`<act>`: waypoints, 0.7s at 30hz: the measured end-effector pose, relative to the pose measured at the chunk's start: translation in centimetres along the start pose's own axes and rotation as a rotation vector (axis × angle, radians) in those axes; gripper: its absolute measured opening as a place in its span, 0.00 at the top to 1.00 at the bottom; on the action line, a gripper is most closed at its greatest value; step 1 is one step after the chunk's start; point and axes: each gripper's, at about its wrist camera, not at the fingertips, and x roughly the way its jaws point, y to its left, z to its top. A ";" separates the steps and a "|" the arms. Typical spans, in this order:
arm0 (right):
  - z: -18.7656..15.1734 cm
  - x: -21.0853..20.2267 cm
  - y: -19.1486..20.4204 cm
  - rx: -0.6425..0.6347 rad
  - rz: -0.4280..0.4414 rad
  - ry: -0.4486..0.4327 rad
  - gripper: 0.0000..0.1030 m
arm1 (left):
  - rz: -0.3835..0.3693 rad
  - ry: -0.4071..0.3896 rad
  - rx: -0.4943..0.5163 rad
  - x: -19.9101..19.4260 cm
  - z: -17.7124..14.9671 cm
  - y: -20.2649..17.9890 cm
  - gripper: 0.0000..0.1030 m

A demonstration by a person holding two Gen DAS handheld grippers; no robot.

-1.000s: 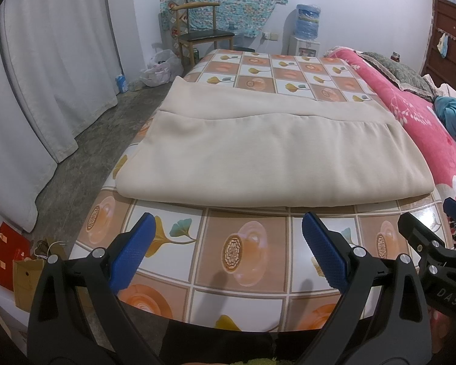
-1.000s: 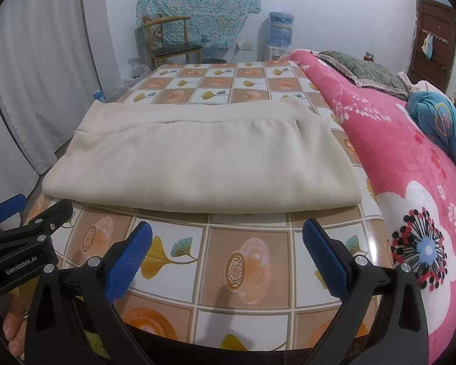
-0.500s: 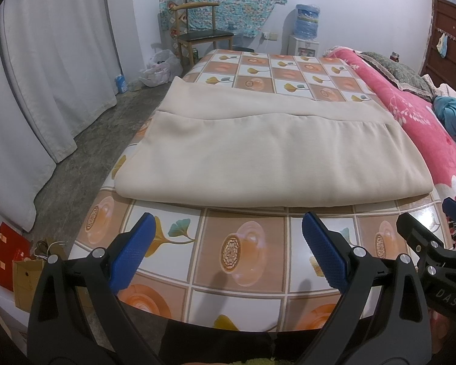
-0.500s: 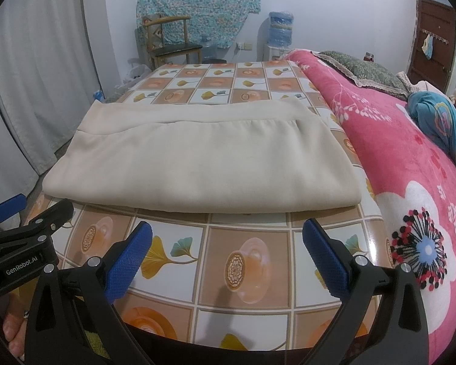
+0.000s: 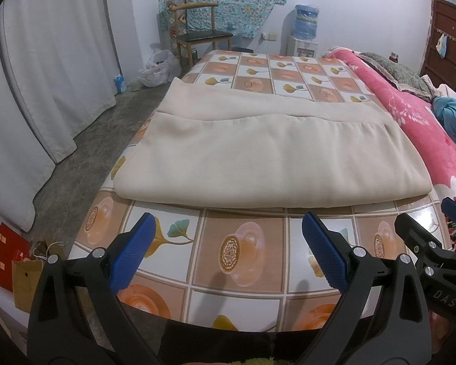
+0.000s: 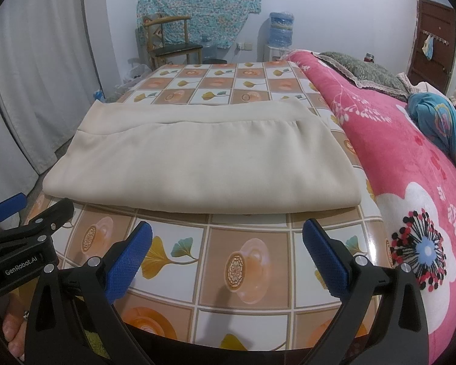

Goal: Fold large clothes

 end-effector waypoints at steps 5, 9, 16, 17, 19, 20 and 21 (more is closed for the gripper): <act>0.0 0.0 0.0 -0.001 0.000 0.001 0.06 | -0.001 0.001 0.000 0.0 0.0 0.0 0.09; 0.0 0.0 0.0 -0.001 0.000 0.001 0.06 | -0.001 0.001 0.001 0.0 0.0 0.0 0.09; -0.2 0.2 -0.4 -0.004 0.004 0.007 0.06 | 0.000 0.002 0.001 0.0 0.0 0.0 0.09; -0.1 0.2 -0.4 -0.004 0.005 0.008 0.06 | -0.001 0.003 0.001 0.0 0.0 -0.1 0.09; -0.2 0.2 -0.5 -0.004 0.006 0.009 0.06 | -0.001 0.003 0.002 -0.1 0.0 -0.3 0.09; -0.2 0.2 -0.6 -0.004 0.006 0.009 0.06 | -0.001 0.003 0.004 -0.1 0.0 -0.4 0.09; -0.1 0.2 -0.6 -0.004 0.006 0.010 0.06 | -0.001 0.003 0.004 -0.1 0.0 -0.4 0.09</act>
